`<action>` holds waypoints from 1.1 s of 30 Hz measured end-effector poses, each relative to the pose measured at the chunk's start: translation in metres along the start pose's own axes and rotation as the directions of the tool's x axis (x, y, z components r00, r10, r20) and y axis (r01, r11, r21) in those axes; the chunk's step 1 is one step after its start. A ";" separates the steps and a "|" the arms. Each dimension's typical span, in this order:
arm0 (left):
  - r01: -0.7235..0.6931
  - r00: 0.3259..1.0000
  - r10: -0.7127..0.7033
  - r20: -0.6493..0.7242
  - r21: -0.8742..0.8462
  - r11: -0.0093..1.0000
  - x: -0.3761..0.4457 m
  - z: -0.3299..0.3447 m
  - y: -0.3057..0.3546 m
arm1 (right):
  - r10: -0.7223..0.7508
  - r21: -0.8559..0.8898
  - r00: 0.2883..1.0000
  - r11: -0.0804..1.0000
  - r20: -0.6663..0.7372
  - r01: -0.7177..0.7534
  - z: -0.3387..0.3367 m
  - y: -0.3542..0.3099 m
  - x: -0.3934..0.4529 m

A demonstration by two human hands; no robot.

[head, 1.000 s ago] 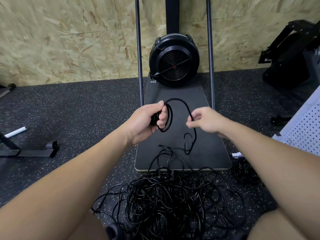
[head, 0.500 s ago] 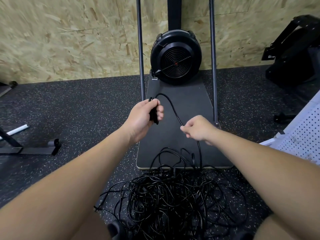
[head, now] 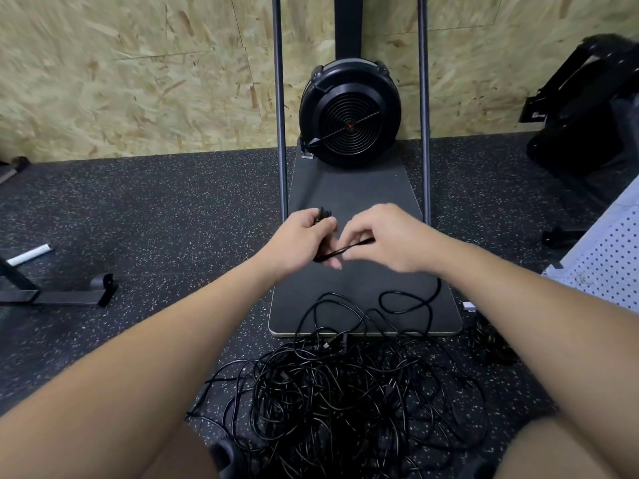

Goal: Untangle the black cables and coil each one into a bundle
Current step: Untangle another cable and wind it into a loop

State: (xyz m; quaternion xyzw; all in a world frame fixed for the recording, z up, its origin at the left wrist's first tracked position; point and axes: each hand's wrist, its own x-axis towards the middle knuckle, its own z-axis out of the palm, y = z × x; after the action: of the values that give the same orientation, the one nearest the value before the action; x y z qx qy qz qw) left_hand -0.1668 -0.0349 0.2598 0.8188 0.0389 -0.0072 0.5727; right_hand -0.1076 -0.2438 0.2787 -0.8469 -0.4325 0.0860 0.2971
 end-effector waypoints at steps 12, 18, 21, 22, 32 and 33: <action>-0.017 0.953 0.039 0.300 -0.073 0.997 -0.010 -0.008 0.001 | 0.194 0.033 0.950 0.981 -0.245 -0.192 -0.020 0.037 -0.009; -0.034 0.978 0.077 0.194 -0.217 0.976 -0.013 -0.007 0.007 | 0.425 0.162 0.870 0.904 -0.250 -0.395 -0.005 0.070 -0.012; -0.025 0.987 0.069 0.148 -0.281 0.959 -0.012 -0.006 0.007 | 0.484 0.297 0.846 0.860 -0.223 -0.415 -0.004 0.072 -0.011; -0.018 0.989 0.062 0.132 -0.308 0.951 -0.010 -0.006 0.007 | 0.483 0.320 0.853 0.855 -0.198 -0.409 -0.003 0.071 -0.011; -0.003 1.000 -0.007 -0.019 -0.453 0.891 -0.004 -0.002 0.009 | 0.554 0.727 0.831 0.552 0.045 -0.408 0.041 0.050 0.009; -0.006 0.998 -0.023 -0.053 -0.501 0.865 -0.001 -0.004 0.008 | 0.557 0.741 0.827 0.524 0.075 -0.420 0.043 0.048 0.009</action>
State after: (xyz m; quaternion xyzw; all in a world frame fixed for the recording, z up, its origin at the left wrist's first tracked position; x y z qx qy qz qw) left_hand -0.1676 -0.0340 0.2690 0.6419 0.0595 0.0243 0.7641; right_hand -0.0872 -0.2398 0.2172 -0.7461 -0.0777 0.2581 0.6088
